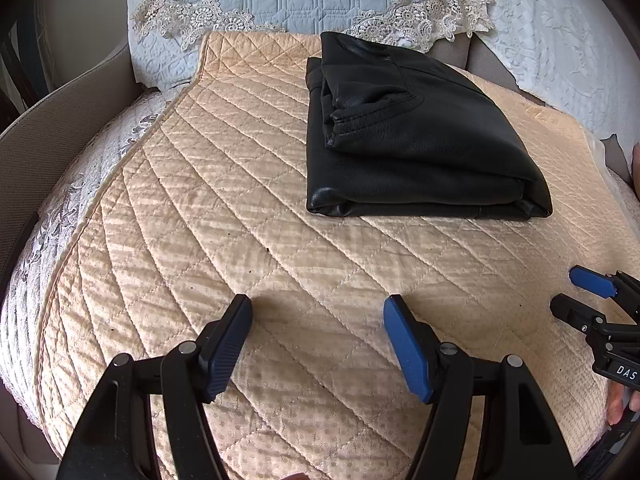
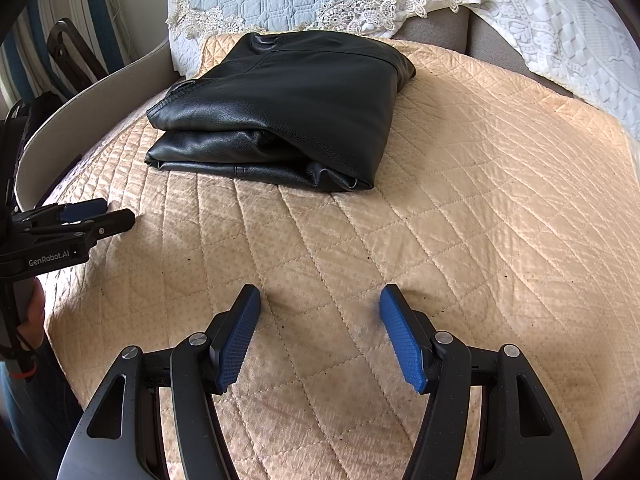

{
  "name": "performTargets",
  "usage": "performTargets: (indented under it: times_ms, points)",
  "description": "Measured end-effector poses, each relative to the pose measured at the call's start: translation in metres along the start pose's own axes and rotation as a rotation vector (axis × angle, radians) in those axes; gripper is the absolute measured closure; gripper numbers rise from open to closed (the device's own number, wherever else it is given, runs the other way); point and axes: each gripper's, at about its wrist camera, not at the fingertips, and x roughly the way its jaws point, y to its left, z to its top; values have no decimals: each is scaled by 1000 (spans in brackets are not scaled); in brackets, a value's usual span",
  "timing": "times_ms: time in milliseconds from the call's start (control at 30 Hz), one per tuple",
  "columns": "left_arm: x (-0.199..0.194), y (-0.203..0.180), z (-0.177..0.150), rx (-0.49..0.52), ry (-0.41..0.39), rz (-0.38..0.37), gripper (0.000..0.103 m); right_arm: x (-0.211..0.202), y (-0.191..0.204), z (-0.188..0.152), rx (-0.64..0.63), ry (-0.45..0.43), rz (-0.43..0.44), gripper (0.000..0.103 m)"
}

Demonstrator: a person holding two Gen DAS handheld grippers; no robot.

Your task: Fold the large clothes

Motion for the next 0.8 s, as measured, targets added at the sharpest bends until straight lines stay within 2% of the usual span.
performTargets:
  times_ms: [800]
  points:
    - [1, -1, 0, 2, 2, 0, 32, -1, 0, 0, 2, -4, 8, 40]
